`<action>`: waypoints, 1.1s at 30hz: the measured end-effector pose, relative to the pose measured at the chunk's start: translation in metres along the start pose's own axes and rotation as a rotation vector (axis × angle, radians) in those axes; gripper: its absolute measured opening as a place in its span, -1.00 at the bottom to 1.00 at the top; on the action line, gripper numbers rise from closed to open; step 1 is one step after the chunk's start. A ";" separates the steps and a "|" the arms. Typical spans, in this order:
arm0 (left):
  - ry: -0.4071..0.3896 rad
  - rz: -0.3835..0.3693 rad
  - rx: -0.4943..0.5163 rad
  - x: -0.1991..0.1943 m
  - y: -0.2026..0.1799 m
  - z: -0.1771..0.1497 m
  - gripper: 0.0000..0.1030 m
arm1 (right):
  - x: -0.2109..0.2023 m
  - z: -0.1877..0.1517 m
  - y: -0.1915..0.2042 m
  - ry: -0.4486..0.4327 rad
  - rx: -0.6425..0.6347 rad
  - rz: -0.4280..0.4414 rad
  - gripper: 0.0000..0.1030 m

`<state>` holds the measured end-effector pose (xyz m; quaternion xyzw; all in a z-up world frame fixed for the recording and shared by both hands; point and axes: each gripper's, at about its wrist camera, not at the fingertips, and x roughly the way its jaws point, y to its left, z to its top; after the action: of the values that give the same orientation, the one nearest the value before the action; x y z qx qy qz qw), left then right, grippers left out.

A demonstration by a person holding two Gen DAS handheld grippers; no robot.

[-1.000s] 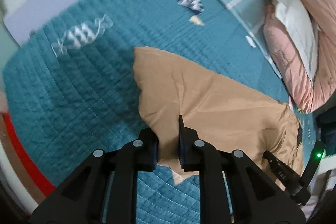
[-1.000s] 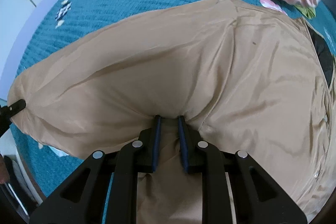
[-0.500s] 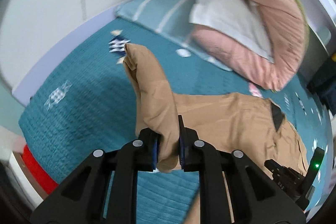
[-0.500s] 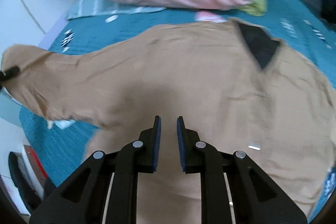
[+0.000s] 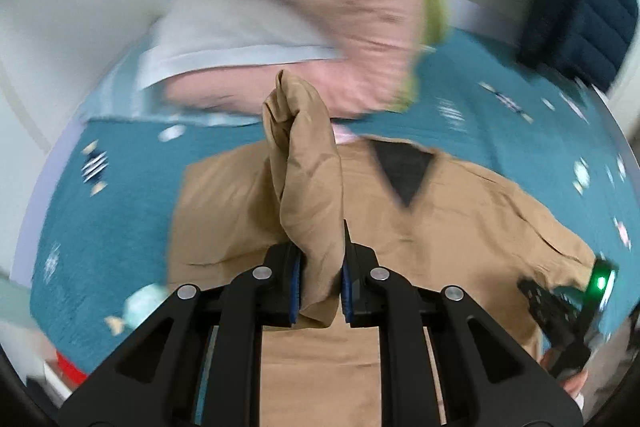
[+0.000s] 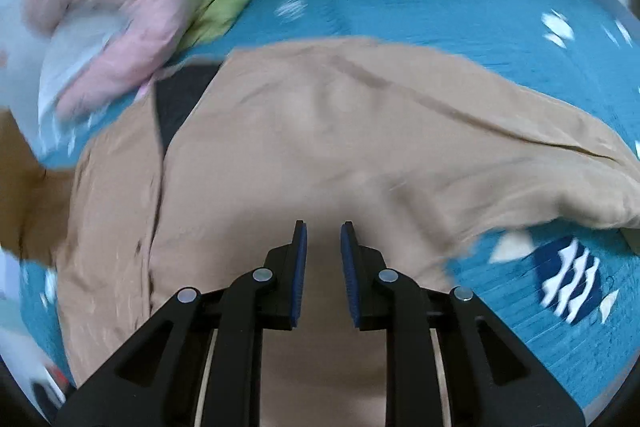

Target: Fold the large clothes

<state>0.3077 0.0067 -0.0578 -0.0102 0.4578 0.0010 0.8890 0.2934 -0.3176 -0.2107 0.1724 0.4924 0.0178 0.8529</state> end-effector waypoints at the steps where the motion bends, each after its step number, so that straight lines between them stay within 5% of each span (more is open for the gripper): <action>1: 0.004 -0.009 0.026 0.005 -0.020 0.002 -0.71 | -0.002 0.006 -0.008 -0.009 0.022 -0.003 -0.65; 5: 0.040 -0.057 0.118 0.034 -0.108 -0.002 -0.71 | -0.010 0.022 -0.030 -0.032 0.058 -0.033 -0.65; 13: 0.208 0.118 0.330 0.148 -0.223 -0.058 -0.70 | -0.034 0.030 -0.068 -0.088 0.119 -0.030 -0.64; 16: 0.244 0.139 0.354 0.165 -0.235 -0.076 -0.61 | -0.036 0.033 -0.088 -0.077 0.188 -0.015 -0.64; 18: 0.256 0.114 0.369 0.166 -0.241 -0.085 0.06 | -0.036 0.034 -0.100 -0.068 0.238 0.009 -0.64; 19: 0.256 0.087 0.375 0.162 -0.244 -0.086 0.18 | -0.037 0.034 -0.102 -0.067 0.252 0.015 -0.63; 27: 0.170 -0.107 0.349 0.102 -0.251 -0.071 0.21 | -0.036 0.033 -0.106 -0.066 0.282 -0.010 -0.63; 33: 0.115 -0.098 0.272 0.078 -0.202 -0.052 0.18 | -0.044 0.034 -0.067 -0.121 0.133 0.027 -0.63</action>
<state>0.3127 -0.1968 -0.1482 0.0879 0.5026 -0.1049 0.8536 0.2905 -0.3993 -0.1795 0.2359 0.4375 -0.0137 0.8676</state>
